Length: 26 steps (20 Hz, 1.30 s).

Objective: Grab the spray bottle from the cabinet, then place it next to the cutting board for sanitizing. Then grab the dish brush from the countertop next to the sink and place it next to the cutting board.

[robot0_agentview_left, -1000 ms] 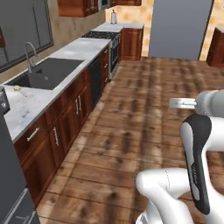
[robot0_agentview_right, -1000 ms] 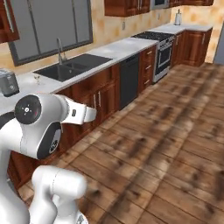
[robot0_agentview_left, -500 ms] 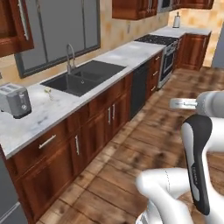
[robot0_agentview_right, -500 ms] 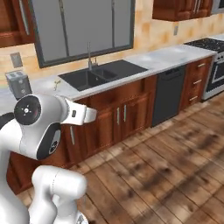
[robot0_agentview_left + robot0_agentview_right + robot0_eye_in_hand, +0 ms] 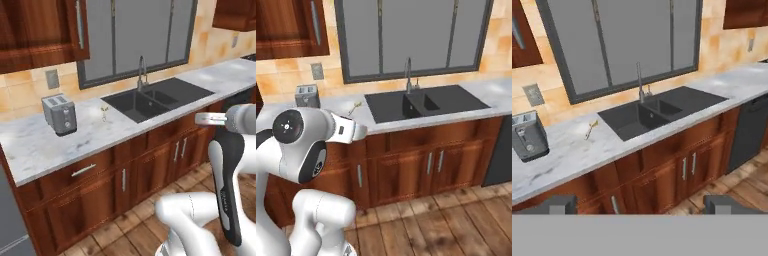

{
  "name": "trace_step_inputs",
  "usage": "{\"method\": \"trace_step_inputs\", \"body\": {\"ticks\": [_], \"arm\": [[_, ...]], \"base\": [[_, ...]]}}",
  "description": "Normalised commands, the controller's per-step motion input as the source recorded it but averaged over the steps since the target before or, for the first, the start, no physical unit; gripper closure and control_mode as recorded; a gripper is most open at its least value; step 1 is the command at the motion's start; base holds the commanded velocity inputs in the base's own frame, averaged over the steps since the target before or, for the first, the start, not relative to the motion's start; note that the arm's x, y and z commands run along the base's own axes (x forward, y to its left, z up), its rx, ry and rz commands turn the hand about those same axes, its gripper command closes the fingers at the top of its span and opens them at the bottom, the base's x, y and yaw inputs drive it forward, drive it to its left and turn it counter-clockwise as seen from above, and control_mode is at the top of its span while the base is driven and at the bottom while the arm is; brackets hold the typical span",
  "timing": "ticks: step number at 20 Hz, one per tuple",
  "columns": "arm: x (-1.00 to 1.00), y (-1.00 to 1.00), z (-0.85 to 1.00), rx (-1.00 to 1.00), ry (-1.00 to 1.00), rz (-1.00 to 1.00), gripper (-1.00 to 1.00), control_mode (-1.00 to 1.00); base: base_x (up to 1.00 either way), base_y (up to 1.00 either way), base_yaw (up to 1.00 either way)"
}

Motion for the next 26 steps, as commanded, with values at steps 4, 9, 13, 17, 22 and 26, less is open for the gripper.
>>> {"method": "trace_step_inputs", "body": {"ticks": [4,9,13,17,22,26], "arm": [[0.00,0.00,0.00,0.00,0.00,0.00,-1.00,1.00],[0.00,0.00,0.00,0.00,0.00,0.00,-1.00,1.00],[0.00,0.00,0.00,0.00,0.00,0.00,-1.00,1.00],[0.00,0.00,0.00,0.00,0.00,0.00,-1.00,1.00],[0.00,0.00,0.00,0.00,0.00,0.00,-1.00,1.00],[0.00,0.00,0.00,0.00,0.00,0.00,-1.00,1.00]], "base": [[1.00,-0.42,0.68],[1.00,-0.58,0.64],[0.72,-0.62,0.37],[0.19,0.06,0.03],[0.03,0.37,0.00],[0.28,0.10,0.03]]}}
